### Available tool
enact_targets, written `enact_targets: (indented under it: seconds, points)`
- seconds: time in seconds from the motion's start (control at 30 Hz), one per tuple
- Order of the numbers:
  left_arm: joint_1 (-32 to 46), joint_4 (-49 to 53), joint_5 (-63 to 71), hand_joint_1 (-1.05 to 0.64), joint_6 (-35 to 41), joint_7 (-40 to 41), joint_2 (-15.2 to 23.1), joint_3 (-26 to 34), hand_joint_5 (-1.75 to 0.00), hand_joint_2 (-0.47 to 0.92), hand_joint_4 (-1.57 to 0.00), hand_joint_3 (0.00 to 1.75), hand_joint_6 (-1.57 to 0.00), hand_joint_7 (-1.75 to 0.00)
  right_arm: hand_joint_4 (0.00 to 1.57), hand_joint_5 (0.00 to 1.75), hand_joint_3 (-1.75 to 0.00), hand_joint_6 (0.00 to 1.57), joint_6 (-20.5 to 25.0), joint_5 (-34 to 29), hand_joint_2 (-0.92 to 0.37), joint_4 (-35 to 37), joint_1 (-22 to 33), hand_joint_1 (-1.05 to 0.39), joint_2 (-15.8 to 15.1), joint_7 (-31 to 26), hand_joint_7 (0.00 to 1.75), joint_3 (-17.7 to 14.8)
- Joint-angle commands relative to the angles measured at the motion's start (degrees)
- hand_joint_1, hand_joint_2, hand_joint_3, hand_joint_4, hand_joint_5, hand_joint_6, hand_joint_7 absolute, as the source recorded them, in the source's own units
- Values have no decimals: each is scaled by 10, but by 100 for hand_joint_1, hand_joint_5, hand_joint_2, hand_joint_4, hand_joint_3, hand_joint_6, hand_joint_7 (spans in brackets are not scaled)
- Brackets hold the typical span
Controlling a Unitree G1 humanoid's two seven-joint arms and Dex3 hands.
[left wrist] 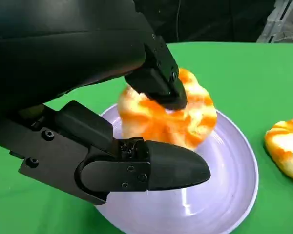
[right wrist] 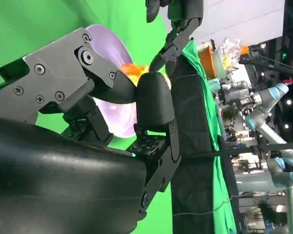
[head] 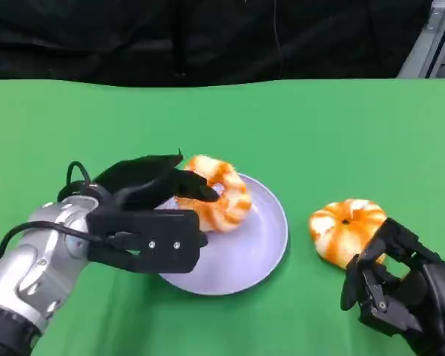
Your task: Grasp the bread from the table and place it into the plate.
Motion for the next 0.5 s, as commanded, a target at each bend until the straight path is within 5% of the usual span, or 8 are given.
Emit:
enact_targets:
  seconds: [0.03, 0.27, 0.5]
  points:
    - [-5, -20, 0, -105, -1, 4, 12, 13, -5, 92, -18, 59, -93, -6, 89, 175, -119, 64, -4, 0, -52, -1, 1, -17, -2, -5, 174, -2]
    - [11, -32, -24, -105, -1, 18, -4, 34, -5, 92, -25, 58, -97, -3, 87, 175, -118, 63, -4, -2, -53, 1, 1, -17, -4, -5, 175, -2]
    - [34, -50, -38, -95, -4, 49, -15, 51, -3, 92, -27, 57, -74, 0, 86, 175, -118, 62, -7, 1, -52, 3, 0, -17, -5, -1, 175, -2]
